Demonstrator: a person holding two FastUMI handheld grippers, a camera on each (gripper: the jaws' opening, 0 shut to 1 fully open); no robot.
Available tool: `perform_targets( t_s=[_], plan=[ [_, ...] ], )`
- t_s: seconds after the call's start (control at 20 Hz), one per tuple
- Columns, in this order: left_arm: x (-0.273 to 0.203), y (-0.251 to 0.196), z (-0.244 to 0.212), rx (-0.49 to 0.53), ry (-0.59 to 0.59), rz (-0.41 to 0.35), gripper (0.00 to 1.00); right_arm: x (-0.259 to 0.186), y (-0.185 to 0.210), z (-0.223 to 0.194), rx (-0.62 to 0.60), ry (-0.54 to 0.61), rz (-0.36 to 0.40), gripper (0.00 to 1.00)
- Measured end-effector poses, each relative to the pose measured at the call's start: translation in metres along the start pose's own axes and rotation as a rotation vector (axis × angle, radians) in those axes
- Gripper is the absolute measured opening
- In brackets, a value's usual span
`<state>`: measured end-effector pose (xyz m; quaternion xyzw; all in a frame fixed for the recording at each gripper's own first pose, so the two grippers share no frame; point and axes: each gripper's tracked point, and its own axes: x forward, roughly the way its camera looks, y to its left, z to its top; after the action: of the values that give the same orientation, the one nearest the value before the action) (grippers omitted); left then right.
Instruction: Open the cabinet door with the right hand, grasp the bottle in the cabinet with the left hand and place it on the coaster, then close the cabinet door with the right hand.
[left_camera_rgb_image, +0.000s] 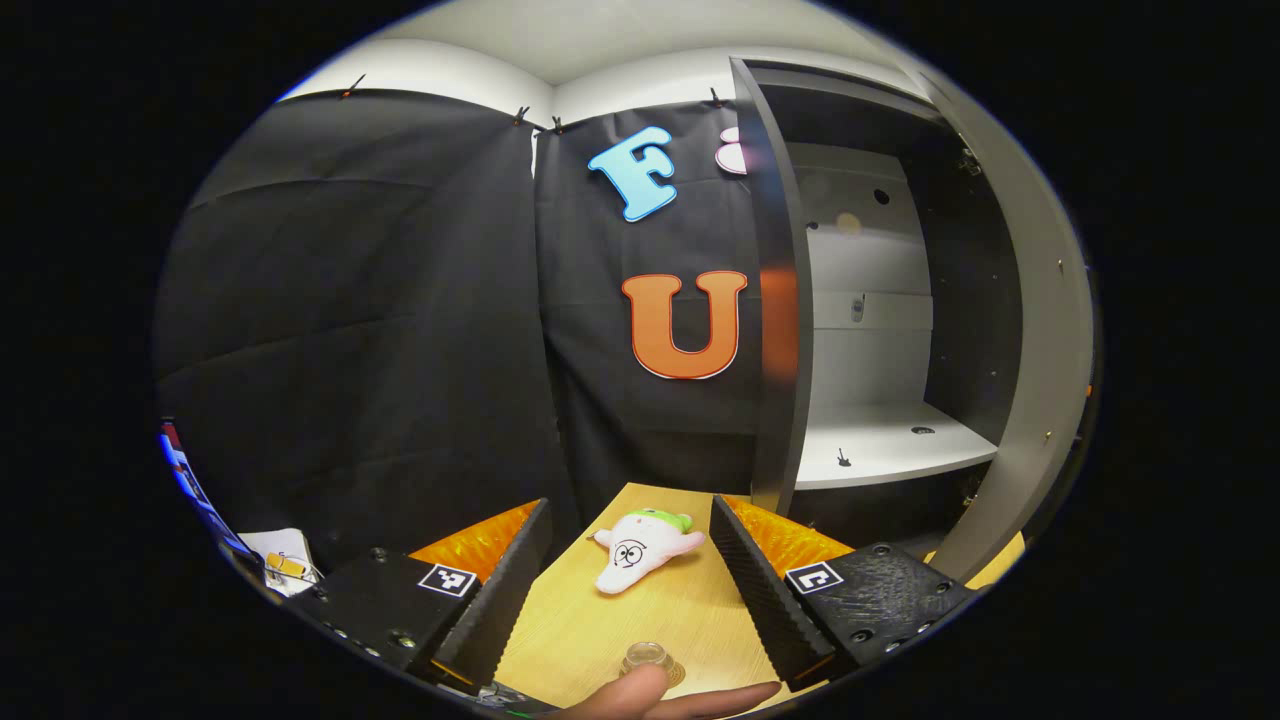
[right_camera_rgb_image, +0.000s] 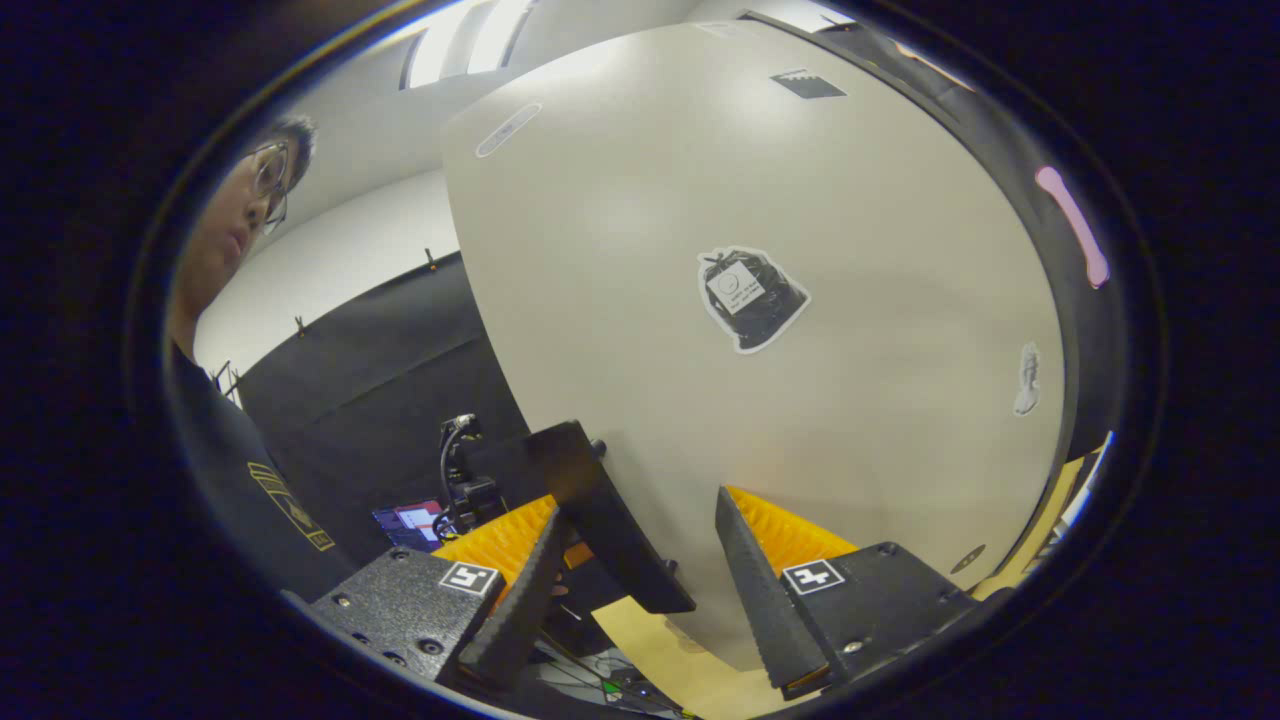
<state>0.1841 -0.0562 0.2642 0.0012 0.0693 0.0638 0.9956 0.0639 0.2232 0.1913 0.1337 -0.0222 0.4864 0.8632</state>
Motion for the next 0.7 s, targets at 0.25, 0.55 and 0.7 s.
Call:
perform_targets(
  t_s=[0.25,0.55,0.7],
  plan=[
    [-0.001,0.015,0.001,0.003,-0.019,0.028,0.96,0.018,-0.004,0.002,0.026,-0.001,0.018,0.88],
    [-0.014,0.053,0.006,0.008,-0.042,0.105,0.96,0.023,-0.044,0.026,0.201,-0.105,0.030,0.82],
    [-0.017,0.067,-0.002,0.004,-0.018,0.135,0.96,0.021,-0.053,0.027,0.263,-0.118,0.075,0.72]
  ],
)
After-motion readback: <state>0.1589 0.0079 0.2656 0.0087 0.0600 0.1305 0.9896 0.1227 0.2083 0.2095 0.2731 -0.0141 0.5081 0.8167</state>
